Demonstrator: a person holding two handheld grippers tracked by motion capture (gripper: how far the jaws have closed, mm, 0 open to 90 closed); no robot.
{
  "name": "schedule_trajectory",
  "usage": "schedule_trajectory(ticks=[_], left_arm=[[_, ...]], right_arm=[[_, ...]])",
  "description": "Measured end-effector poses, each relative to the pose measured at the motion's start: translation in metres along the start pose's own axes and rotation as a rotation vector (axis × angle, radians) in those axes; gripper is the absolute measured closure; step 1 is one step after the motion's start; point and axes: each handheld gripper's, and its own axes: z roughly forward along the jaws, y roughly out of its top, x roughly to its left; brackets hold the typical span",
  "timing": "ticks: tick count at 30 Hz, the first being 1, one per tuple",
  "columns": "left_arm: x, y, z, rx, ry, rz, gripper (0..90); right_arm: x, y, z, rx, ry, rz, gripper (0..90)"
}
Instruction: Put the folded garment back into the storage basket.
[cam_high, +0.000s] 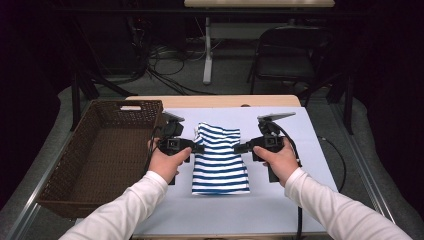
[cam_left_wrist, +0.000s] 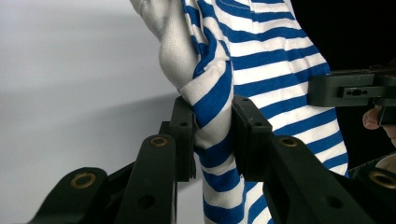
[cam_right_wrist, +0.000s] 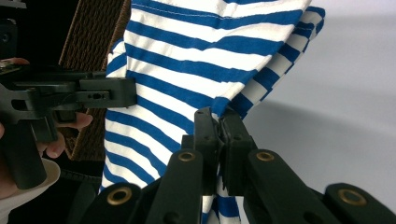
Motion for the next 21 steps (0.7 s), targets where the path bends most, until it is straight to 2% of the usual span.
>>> schedule_trajectory(ticks=[21], left_arm=[[0.006,0.003,-0.016,-0.019,0.018,-0.007,71.9]], right_arm=[[0.017,0.004,0.006,0.001,0.011,-0.020,87.5]])
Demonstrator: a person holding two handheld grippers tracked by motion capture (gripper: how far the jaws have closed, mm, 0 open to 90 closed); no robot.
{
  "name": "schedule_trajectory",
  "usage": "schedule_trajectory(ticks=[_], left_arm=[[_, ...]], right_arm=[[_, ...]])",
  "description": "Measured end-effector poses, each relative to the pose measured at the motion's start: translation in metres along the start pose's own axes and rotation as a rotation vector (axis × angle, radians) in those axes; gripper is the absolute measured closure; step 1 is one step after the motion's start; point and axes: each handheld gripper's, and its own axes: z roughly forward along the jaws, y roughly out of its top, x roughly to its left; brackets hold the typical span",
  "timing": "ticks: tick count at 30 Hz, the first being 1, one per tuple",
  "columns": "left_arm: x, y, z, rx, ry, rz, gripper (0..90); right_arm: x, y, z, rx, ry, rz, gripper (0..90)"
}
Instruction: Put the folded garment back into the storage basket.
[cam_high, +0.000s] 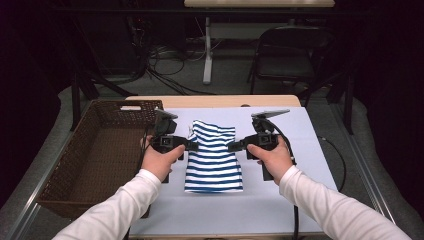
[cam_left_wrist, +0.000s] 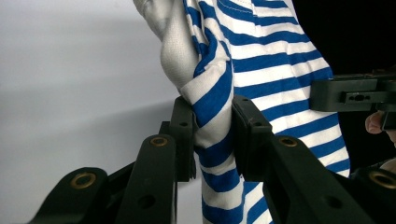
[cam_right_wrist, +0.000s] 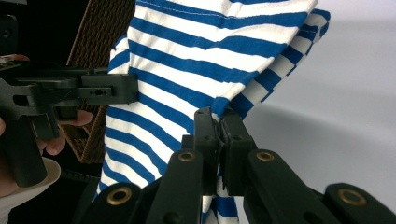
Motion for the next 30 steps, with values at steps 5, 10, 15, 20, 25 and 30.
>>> schedule_trajectory(ticks=[5,10,15,20,25,30], left_arm=[[0.002,0.000,-0.004,-0.002,0.009,-0.002,72.0],[0.007,0.002,-0.008,-0.011,0.017,-0.011,72.1],[0.012,0.004,-0.014,-0.016,0.028,-0.018,72.1],[0.018,0.005,-0.019,-0.021,0.037,-0.025,72.1],[0.024,0.006,-0.024,-0.021,0.046,-0.033,72.2],[0.029,0.007,-0.028,-0.027,0.057,-0.038,72.2]], right_arm=[[0.004,0.001,0.003,0.000,0.000,-0.005,87.5],[0.009,0.004,0.008,-0.002,0.000,-0.009,87.5],[0.015,0.007,0.013,0.002,0.002,-0.015,87.5],[0.021,0.010,0.021,-0.004,0.001,-0.024,87.5],[0.028,0.013,0.027,0.004,0.000,-0.030,87.5],[0.033,0.014,0.033,0.008,0.001,-0.036,87.5]])
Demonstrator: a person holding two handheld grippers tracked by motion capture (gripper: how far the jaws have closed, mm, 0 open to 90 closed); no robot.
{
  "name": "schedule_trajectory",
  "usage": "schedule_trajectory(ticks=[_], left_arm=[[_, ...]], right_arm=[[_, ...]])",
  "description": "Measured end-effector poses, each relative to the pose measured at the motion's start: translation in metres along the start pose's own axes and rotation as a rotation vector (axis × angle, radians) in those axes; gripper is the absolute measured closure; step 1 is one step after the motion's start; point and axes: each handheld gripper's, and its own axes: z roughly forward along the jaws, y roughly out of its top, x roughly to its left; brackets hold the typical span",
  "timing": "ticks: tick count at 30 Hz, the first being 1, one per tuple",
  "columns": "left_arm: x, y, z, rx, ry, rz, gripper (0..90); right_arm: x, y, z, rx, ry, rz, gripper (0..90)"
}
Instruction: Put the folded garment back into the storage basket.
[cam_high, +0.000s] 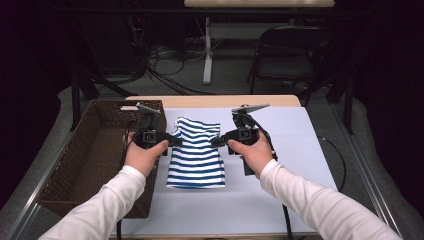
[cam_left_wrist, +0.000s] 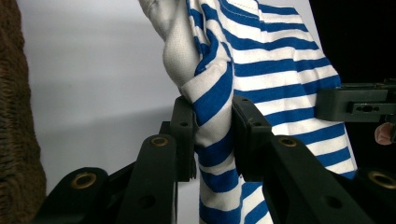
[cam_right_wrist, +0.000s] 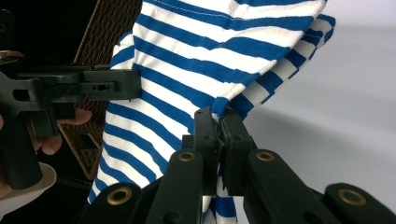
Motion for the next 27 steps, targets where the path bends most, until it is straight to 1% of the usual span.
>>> schedule_trajectory(ticks=[1,2,3,5,7,11,13,18,23,27], left_arm=[[0.001,0.001,-0.001,0.001,0.002,-0.004,72.2],[0.003,0.001,-0.002,0.006,0.004,0.001,72.2],[0.004,0.002,-0.002,-0.001,0.006,-0.008,72.2],[0.006,0.003,-0.005,0.003,0.008,-0.007,72.3],[0.008,0.004,-0.006,-0.005,0.011,-0.017,72.3],[0.014,0.006,-0.010,-0.002,0.021,-0.018,72.3],[0.016,0.007,-0.011,-0.001,0.024,-0.024,72.3],[0.023,0.009,-0.015,-0.001,0.034,-0.034,72.4],[0.029,0.011,-0.019,0.003,0.047,-0.036,72.5],[0.033,0.013,-0.022,0.006,0.048,-0.044,72.5]], right_arm=[[0.001,0.000,0.001,-0.001,0.000,0.000,87.5],[0.002,0.001,0.002,0.001,-0.001,-0.004,87.5],[0.003,0.001,0.003,0.000,0.001,-0.004,87.5],[0.006,0.002,0.006,-0.004,0.004,-0.004,87.5],[0.008,0.004,0.008,-0.003,0.005,-0.006,87.5],[0.012,0.006,0.013,-0.005,0.008,-0.007,87.5],[0.014,0.007,0.016,-0.003,0.008,-0.018,87.5],[0.021,0.009,0.022,-0.004,0.014,-0.016,87.5],[0.028,0.011,0.028,-0.006,0.021,-0.024,87.5],[0.032,0.012,0.032,-0.008,0.027,-0.025,87.5]])
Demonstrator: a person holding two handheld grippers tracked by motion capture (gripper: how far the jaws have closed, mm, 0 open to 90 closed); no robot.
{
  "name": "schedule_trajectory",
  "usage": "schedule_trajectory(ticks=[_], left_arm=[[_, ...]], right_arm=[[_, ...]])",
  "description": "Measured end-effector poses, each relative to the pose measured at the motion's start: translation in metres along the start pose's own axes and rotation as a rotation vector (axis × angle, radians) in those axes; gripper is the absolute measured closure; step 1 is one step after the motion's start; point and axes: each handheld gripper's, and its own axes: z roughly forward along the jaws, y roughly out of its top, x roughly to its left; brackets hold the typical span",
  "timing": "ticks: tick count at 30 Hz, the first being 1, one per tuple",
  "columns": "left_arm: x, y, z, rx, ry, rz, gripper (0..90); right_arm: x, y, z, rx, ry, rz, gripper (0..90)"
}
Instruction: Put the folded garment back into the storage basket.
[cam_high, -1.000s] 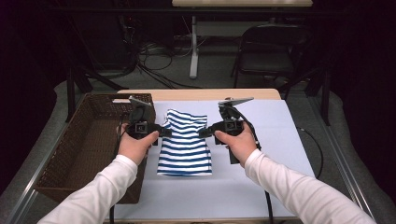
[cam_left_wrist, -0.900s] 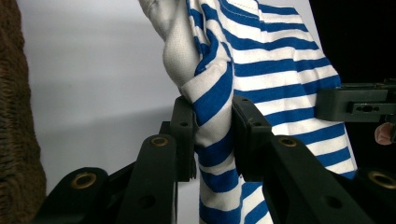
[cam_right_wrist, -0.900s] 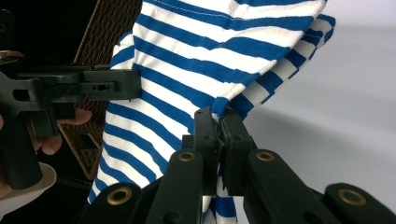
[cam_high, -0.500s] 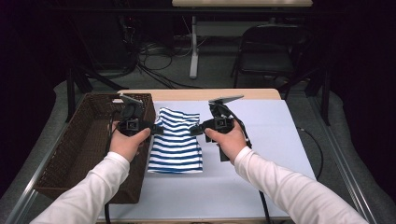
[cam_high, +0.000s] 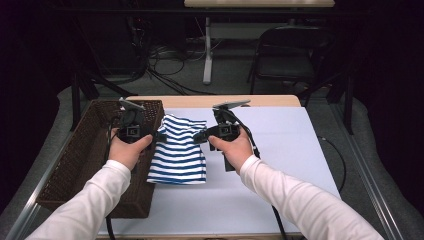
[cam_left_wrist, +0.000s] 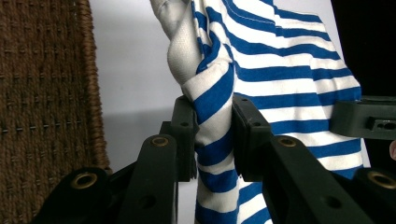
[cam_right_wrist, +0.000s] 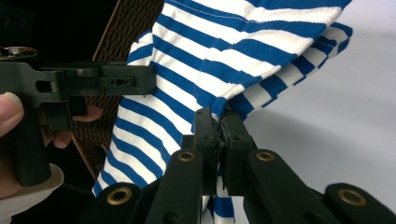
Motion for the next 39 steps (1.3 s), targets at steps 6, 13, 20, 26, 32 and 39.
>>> schedule_trajectory(ticks=[6,13,20,26,32,39], left_arm=[[0.006,0.003,-0.004,-0.004,0.012,-0.006,72.5],[0.014,0.006,-0.009,-0.004,0.024,-0.014,72.5],[0.020,0.008,-0.014,-0.007,0.044,-0.017,72.5],[0.026,0.010,-0.019,-0.006,0.052,-0.024,72.5],[0.032,0.011,-0.022,-0.015,0.052,-0.038,72.5],[0.040,0.011,-0.027,-0.028,0.052,-0.040,72.5]], right_arm=[[0.005,0.002,0.006,-0.003,0.006,0.005,87.5],[0.013,0.004,0.013,0.001,0.017,0.000,87.5],[0.022,0.006,0.020,-0.002,0.015,-0.019,87.5],[0.028,0.007,0.026,-0.004,0.015,-0.022,87.5],[0.033,0.009,0.031,-0.007,0.016,-0.020,87.5],[0.039,0.011,0.037,-0.010,0.019,-0.027,87.5]])
